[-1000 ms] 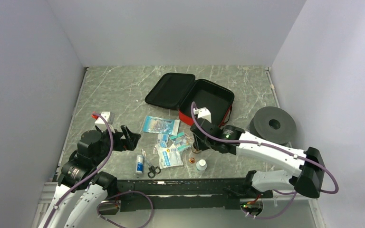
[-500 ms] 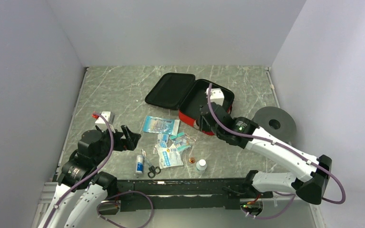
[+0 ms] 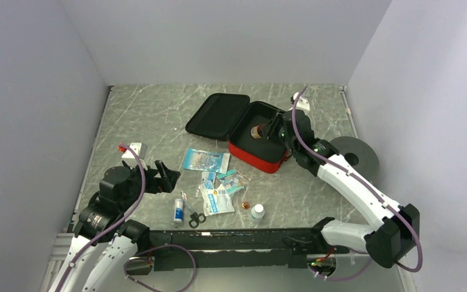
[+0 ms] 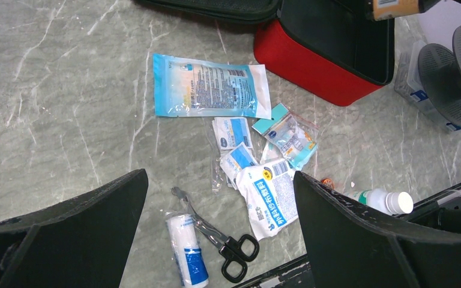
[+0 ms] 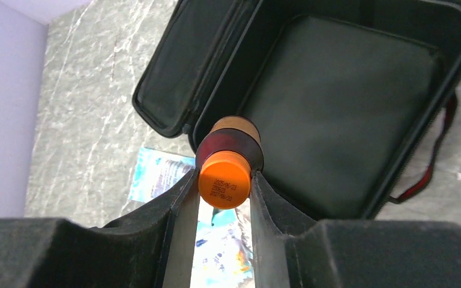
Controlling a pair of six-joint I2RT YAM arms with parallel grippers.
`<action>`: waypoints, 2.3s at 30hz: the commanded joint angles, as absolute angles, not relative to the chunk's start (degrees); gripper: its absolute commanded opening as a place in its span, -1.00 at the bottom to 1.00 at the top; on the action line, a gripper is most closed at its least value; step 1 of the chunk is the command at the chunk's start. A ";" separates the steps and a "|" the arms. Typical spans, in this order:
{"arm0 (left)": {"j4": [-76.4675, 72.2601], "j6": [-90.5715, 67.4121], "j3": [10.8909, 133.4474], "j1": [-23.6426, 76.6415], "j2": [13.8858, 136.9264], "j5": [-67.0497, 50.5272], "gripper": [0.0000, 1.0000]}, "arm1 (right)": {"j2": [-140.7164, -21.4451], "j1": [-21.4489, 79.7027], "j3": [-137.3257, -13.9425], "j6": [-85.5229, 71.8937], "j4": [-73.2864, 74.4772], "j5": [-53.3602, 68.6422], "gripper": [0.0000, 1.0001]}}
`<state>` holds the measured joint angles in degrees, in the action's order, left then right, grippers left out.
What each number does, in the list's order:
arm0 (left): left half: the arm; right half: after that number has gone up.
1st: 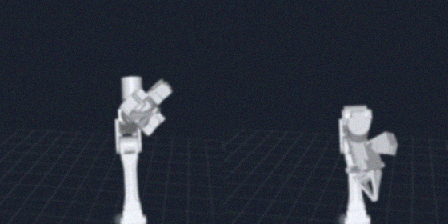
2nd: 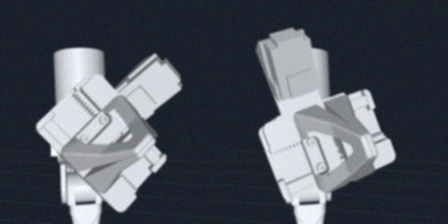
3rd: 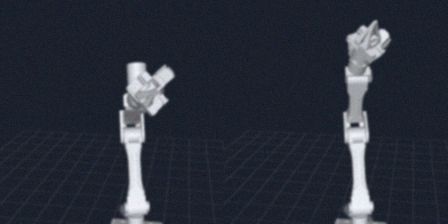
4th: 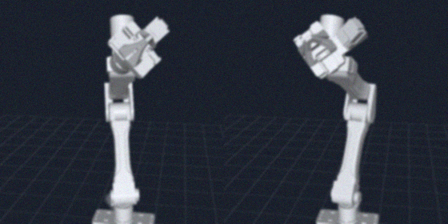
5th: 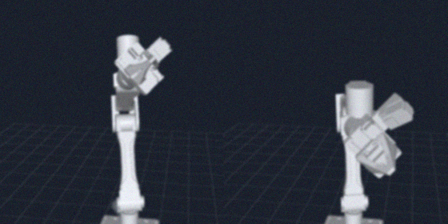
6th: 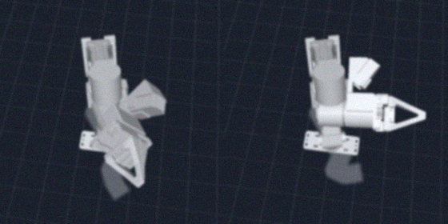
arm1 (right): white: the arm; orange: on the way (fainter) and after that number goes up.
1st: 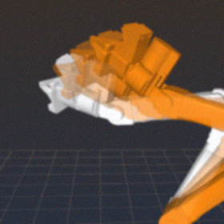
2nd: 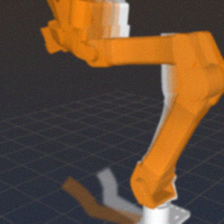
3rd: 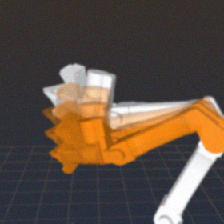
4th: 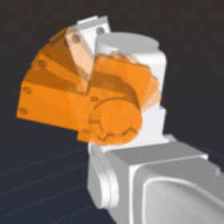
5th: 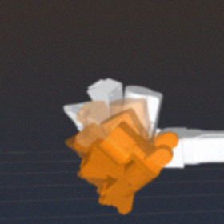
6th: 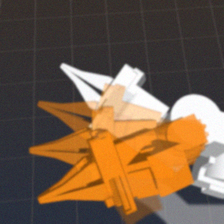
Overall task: Organize the medicine kit
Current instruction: Place the pill bottle in the medicine box.
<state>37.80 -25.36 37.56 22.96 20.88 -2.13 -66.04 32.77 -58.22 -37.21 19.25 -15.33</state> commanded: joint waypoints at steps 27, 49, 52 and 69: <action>36.21 -25.69 39.19 23.20 20.42 -3.83 0.97 | -83.96 22.36 -37.21 -63.62 -26.36 12.74 -1.00; 36.12 -25.66 39.12 23.20 20.39 -4.23 0.97 | -93.33 22.08 -39.57 -64.22 -24.06 13.89 -0.56; 36.12 -25.66 39.11 23.20 20.49 -4.19 0.97 | -92.30 22.07 -39.98 -62.87 -22.01 12.99 -0.32; 36.08 -25.70 39.11 23.20 20.50 -3.96 0.97 | -81.67 22.36 -47.99 -49.47 1.56 6.64 0.33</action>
